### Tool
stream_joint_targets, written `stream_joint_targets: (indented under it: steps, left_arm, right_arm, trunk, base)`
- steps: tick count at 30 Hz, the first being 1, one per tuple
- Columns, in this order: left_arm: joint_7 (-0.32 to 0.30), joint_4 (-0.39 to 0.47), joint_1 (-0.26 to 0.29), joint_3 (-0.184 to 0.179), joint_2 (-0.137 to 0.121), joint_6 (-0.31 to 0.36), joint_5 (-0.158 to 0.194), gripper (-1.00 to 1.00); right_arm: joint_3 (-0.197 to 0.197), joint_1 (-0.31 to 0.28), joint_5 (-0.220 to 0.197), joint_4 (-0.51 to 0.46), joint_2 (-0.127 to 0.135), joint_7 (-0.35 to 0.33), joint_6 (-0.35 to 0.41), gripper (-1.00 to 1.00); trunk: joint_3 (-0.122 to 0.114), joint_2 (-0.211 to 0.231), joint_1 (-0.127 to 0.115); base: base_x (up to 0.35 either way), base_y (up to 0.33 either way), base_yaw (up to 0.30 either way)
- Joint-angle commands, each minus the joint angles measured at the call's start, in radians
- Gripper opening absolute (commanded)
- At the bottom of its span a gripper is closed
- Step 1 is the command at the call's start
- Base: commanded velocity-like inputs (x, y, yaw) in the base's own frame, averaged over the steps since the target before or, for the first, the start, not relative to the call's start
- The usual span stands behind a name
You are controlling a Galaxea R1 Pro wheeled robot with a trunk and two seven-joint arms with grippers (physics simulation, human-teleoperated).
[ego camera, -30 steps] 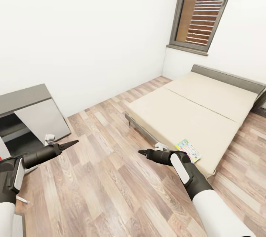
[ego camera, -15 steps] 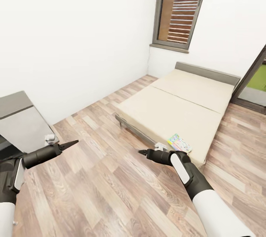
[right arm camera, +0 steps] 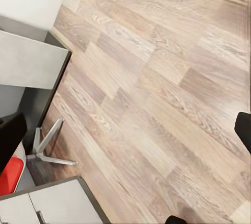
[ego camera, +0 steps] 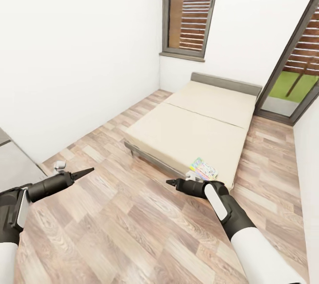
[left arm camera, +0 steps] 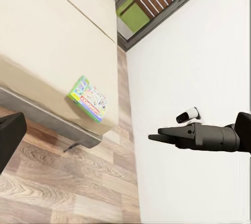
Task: Put all the toys in the child's room - the three board games (two on the bed and one on the table), the two jigsaw puzzles on the table, and the tennis ball on the table - inside the toy box on the table in the child's room.
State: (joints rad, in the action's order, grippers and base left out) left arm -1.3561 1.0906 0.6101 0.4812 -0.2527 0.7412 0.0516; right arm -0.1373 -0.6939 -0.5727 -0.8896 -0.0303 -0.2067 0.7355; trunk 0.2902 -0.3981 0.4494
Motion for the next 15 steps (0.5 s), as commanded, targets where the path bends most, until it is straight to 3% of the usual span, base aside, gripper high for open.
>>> stream_joint_targets:
  steps: [1,15]
  left_arm:
    - [-0.003,0.000,0.000,0.000,0.000,0.010,0.002,1.00]
    - [-0.002,0.000,0.000,0.000,0.000,0.010,0.002,1.00]
  right_arm:
    - [0.001,-0.001,0.004,0.000,0.000,-0.003,0.004,1.00]
    - [0.001,-0.001,0.004,0.000,-0.001,-0.003,0.004,1.00]
  trunk:
    - [0.002,-0.002,0.001]
    - [0.002,-0.002,0.001]
  base:
    - [0.006,0.138,-0.279]
    - [0.001,0.169,-0.279]
